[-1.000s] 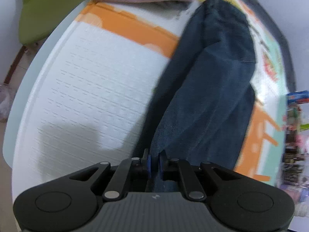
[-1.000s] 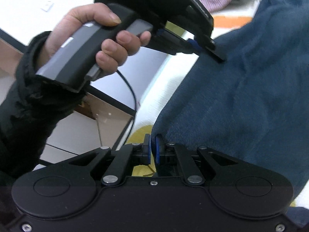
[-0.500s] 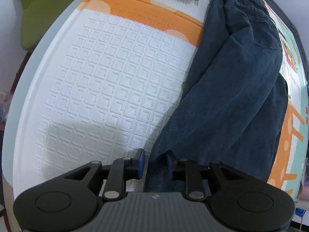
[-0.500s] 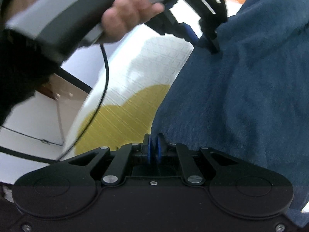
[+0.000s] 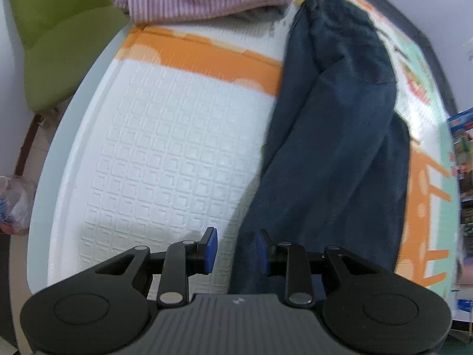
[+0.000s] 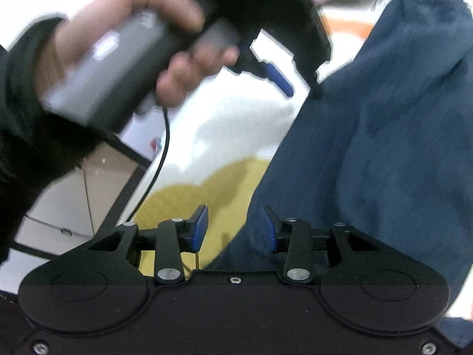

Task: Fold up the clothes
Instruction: 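Open both grippers and release the folded jeans, then move the right gripper to the jeans waistband and close on it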

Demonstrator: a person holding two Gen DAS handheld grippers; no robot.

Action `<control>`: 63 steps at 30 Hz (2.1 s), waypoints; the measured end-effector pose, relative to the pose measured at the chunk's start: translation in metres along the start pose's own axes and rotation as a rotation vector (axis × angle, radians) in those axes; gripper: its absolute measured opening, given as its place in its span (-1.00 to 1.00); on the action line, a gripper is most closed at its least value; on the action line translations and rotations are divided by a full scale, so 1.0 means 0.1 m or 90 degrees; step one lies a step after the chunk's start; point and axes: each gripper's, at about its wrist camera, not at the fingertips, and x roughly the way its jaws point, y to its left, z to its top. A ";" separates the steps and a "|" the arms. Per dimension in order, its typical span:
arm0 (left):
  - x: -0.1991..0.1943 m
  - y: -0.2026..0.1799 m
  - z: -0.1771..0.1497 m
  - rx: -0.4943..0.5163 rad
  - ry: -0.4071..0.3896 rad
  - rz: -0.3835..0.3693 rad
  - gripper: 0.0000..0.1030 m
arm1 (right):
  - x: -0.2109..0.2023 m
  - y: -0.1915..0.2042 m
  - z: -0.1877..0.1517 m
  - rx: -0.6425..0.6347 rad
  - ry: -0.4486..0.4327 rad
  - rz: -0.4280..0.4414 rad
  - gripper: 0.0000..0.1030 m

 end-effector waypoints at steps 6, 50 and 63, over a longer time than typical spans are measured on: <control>-0.14 -0.05 0.13 -0.005 -0.021 -0.028 -0.39 | -0.42 -0.21 0.41 -0.004 -0.066 -0.055 -0.26; 0.62 -0.66 0.65 -0.039 -0.201 -0.132 -0.39 | 1.13 -2.60 3.31 0.055 -0.020 -0.243 -0.27; 0.87 -0.60 0.70 -0.062 -0.169 -0.138 -0.46 | 1.55 -2.88 3.27 0.054 0.036 -0.304 -0.59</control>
